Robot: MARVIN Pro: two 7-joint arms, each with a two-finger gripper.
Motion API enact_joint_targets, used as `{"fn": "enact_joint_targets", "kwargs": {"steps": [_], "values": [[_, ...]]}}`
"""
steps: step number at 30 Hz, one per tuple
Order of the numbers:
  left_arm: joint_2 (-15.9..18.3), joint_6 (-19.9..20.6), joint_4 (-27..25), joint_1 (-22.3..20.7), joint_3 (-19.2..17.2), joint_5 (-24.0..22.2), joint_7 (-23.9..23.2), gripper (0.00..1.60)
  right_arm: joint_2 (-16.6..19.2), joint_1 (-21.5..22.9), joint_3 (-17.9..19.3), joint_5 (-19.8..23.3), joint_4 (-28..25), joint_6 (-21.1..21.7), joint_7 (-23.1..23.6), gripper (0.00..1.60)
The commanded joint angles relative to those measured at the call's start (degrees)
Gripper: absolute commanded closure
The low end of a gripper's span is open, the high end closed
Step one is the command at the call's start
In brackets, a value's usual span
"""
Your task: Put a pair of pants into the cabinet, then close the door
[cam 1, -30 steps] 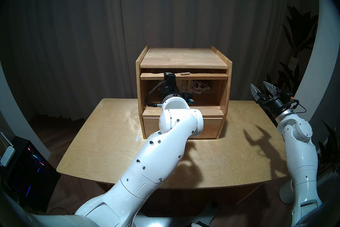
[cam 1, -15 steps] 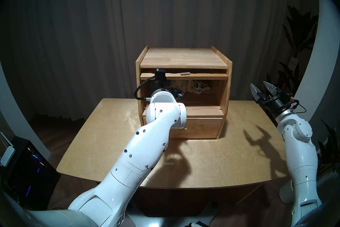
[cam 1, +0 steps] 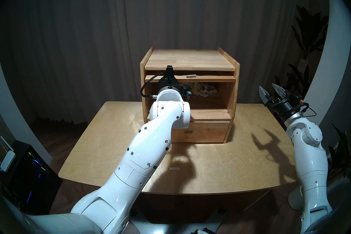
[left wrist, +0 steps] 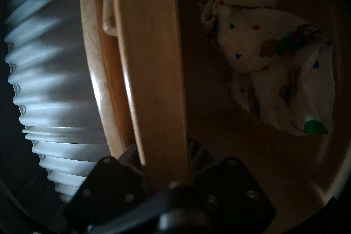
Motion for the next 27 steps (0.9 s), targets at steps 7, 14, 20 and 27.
{"fn": "enact_joint_targets", "kwargs": {"steps": [7,14,20,27], "values": [[2.08,4.24,-9.47,9.26,1.83,1.3,2.19,1.6,0.0,0.58,0.19,0.1,-0.95,-0.51,-0.06,0.0],[3.81,6.45,-14.45,13.25,3.13,3.48,1.88,1.6,0.0,0.57,0.18,0.1,-0.95,-0.52,-0.08,0.0],[5.58,7.9,-18.5,16.24,3.26,5.09,1.34,1.6,0.01,0.57,0.18,0.11,-0.95,-0.52,-0.08,0.0],[6.59,10.13,-24.24,20.86,5.23,7.39,1.18,1.6,0.02,0.57,0.16,0.12,-0.94,-0.52,-0.09,0.0]]}}
